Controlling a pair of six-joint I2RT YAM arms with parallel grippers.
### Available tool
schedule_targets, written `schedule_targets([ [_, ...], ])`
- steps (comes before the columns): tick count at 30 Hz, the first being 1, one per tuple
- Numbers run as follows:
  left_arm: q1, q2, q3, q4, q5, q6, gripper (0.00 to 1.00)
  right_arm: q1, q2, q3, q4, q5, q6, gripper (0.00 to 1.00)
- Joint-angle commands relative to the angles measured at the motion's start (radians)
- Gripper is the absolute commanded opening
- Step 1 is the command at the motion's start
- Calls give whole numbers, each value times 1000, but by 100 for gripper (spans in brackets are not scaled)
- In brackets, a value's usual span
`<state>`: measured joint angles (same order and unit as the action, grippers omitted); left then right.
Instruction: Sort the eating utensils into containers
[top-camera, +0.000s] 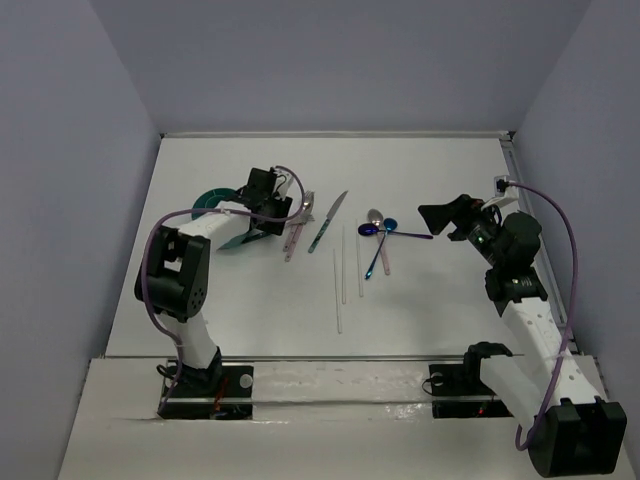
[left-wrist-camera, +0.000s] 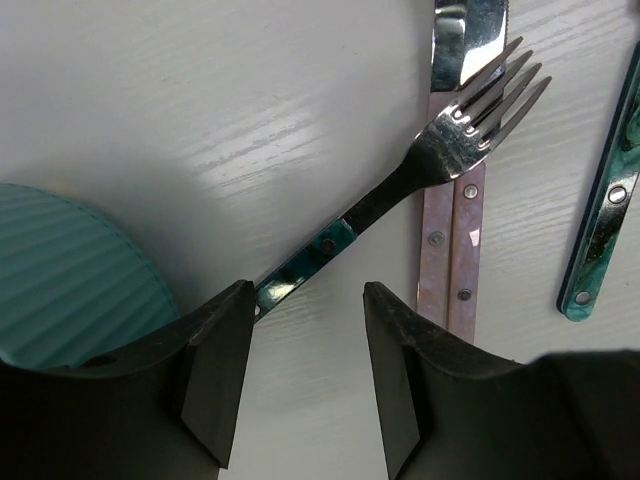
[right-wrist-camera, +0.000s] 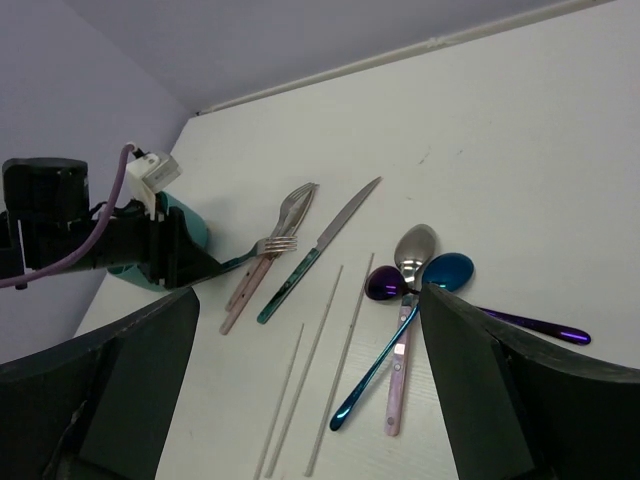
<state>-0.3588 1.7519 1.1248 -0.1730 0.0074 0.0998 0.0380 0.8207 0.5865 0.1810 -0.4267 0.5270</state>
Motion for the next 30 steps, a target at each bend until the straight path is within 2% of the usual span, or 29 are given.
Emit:
schedule_targets([
  [1, 7, 20, 59, -16, 40, 29, 48, -6, -3, 13, 15, -3, -15, 97],
  [16, 40, 135, 115, -36, 58, 46, 52, -6, -3, 15, 20, -21, -5, 96],
  [23, 40, 149, 107, -30, 43, 38, 46, -6, -9, 15, 15, -26, -10, 96],
  [30, 31, 159, 102, -30, 51, 35, 29, -6, -8, 15, 18, -35, -7, 96],
])
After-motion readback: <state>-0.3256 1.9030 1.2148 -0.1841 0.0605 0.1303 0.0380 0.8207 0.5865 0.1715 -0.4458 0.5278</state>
